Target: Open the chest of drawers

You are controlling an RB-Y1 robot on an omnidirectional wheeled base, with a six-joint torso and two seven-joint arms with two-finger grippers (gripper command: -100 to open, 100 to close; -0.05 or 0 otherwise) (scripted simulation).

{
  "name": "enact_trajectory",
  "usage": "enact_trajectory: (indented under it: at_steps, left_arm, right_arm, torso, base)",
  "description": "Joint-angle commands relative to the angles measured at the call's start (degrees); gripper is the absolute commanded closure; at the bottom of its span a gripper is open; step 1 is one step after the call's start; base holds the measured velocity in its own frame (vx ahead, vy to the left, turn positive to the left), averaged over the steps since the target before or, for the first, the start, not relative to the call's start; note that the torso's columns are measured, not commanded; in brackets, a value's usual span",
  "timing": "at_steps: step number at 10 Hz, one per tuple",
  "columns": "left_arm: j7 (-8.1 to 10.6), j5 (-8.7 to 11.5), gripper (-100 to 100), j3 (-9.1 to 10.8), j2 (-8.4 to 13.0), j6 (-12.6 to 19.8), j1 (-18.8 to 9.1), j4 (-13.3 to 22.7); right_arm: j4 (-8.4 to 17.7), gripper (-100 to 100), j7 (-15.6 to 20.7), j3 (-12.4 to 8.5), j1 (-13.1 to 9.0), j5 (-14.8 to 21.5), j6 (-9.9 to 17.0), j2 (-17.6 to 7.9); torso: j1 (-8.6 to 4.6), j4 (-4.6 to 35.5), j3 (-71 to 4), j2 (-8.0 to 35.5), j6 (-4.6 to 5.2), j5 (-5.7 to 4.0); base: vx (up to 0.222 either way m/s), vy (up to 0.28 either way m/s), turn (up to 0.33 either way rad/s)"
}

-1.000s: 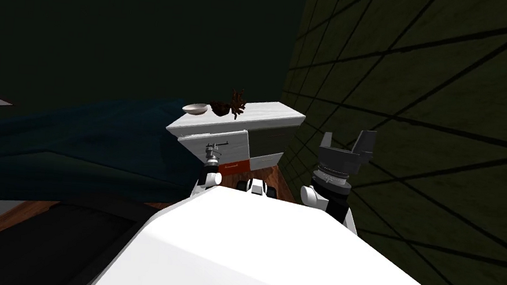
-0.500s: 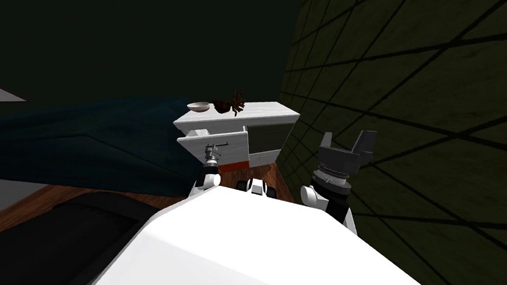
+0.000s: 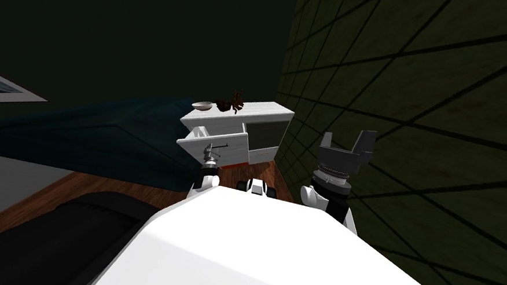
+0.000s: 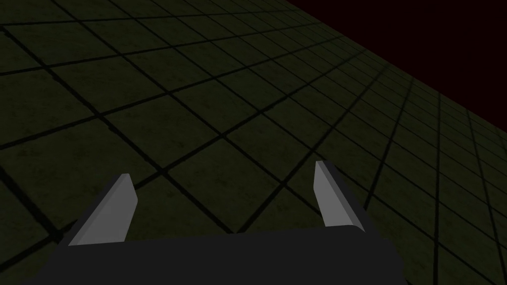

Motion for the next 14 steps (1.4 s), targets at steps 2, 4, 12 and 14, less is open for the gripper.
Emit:
enact_trajectory:
  at_steps: [2, 4, 12, 14]
  left_arm:
    - [0.56, 0.9, -100, 0.74, 0.0, 3.6, 2.9, -6.1]
    - [0.84, 1.4, -100, 1.05, 0.0, 5.3, 4.5, -9.2]
    - [1.10, 1.9, 0, 0.98, -0.1, 7.9, 7.5, -12.4]
    - [1.09, 1.9, 0, 0.97, -0.1, 8.0, 7.6, -12.3]
  right_arm:
    - [0.0, 0, 0.0, 0.0, 0.0, 0.0, 0.0, 0.0]
    - [0.0, 0, 0.0, 0.0, 0.0, 0.0, 0.0, 0.0]
    - [0.0, 0, 0.0, 0.0, 0.0, 0.0, 0.0, 0.0]
    - [0.0, 0, 0.0, 0.0, 0.0, 0.0, 0.0, 0.0]
  torso:
    - [0.06, 0.0, 0.0, 0.0, 0.03, 0.07]
    - [0.02, 0.0, 0.2, 0.3, 0.03, 0.10]
    - [-0.07, 0.1, 0.2, 0.4, 0.00, 0.03]
    - [-0.02, 0.0, 0.2, 0.3, 0.01, 0.07]
  base:
    - [0.047, -0.006, -0.002]
    - [0.040, 0.000, -0.004]
    - [0.014, -0.002, -0.002]
    - [0.000, 0.000, 0.000]
